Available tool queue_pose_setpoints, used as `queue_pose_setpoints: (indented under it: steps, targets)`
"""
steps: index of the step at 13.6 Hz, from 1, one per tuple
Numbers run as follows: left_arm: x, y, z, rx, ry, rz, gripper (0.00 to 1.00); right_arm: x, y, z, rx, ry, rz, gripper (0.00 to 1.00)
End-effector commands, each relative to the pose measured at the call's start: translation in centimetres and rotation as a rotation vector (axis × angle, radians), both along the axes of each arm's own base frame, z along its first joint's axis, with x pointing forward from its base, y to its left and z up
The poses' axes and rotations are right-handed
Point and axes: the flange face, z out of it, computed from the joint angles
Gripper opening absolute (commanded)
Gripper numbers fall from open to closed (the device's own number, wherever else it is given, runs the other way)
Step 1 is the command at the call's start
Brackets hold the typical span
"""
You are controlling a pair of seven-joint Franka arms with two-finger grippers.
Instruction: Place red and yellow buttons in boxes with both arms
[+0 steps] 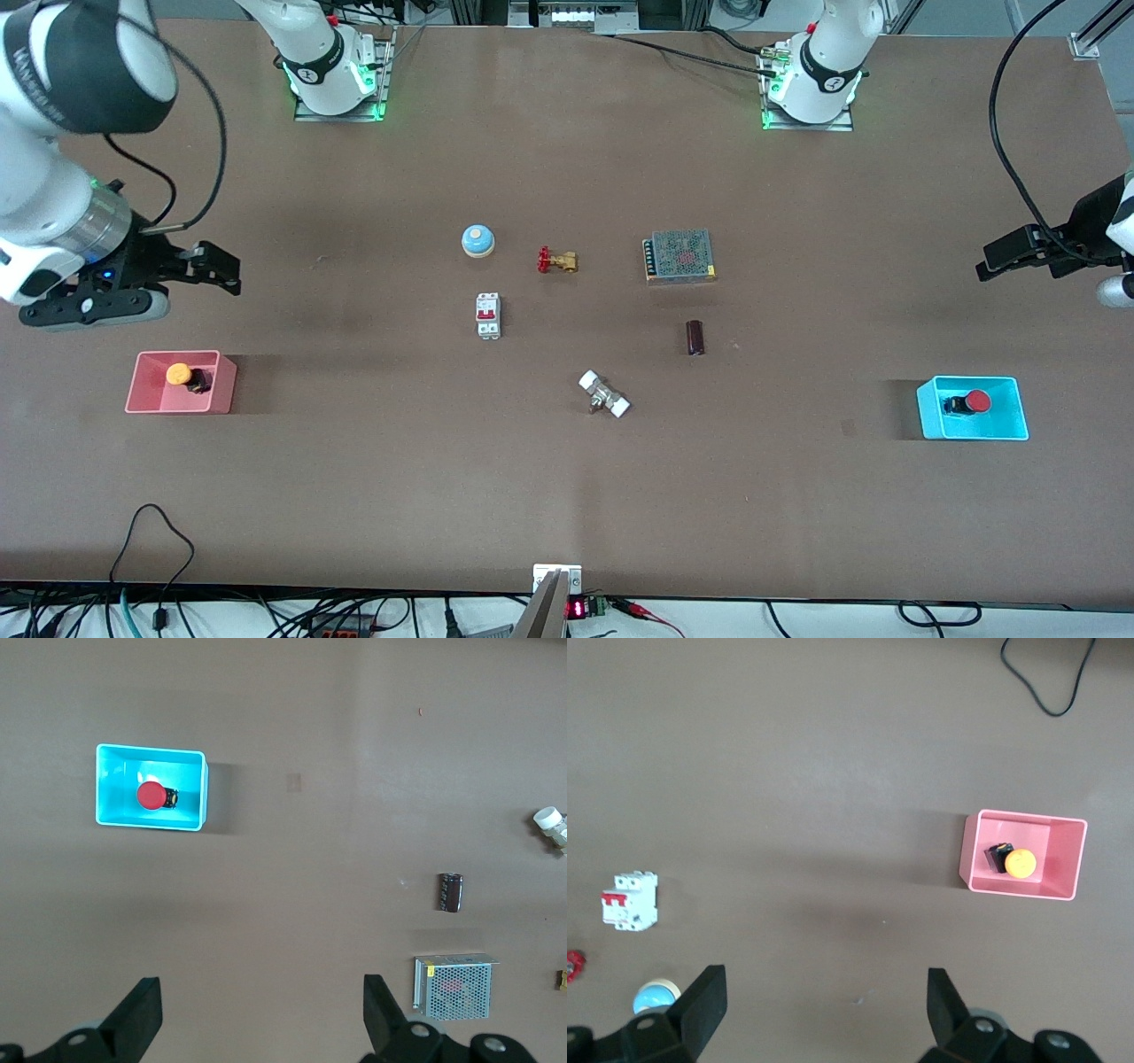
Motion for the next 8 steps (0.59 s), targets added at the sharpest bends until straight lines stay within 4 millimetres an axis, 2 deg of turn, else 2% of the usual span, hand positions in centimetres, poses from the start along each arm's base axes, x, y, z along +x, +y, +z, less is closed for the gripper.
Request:
queue_pose_setpoints:
  steps: [1, 3, 5, 7, 8]
  targets:
    - [-0.5, -0.3, 0.4, 0.012, 0.001, 0.003, 1.00, 0.5, -2.8, 1.4, -0.002, -0.021, -0.065, 1.00]
    - [-0.3, 0.4, 0.1, 0.011, 0.004, 0.014, 1.00, 0.4, -2.7, 1.7, -0.009, -0.016, -0.067, 1.00]
    - [-0.1, 0.7, 0.0, 0.022, -0.011, 0.005, 1.00, -0.1, -2.7, 3.3, -0.001, -0.003, -0.080, 1.00]
    - [-0.1, 0.5, 0.2, 0.022, -0.016, 0.002, 1.00, -0.1, -3.2, 3.2, 0.007, 0.007, -0.101, 1.00]
    - [-0.1, 0.7, 0.0, 0.021, -0.012, 0.005, 1.00, -0.1, -2.9, 3.3, 0.010, 0.006, -0.098, 1.00]
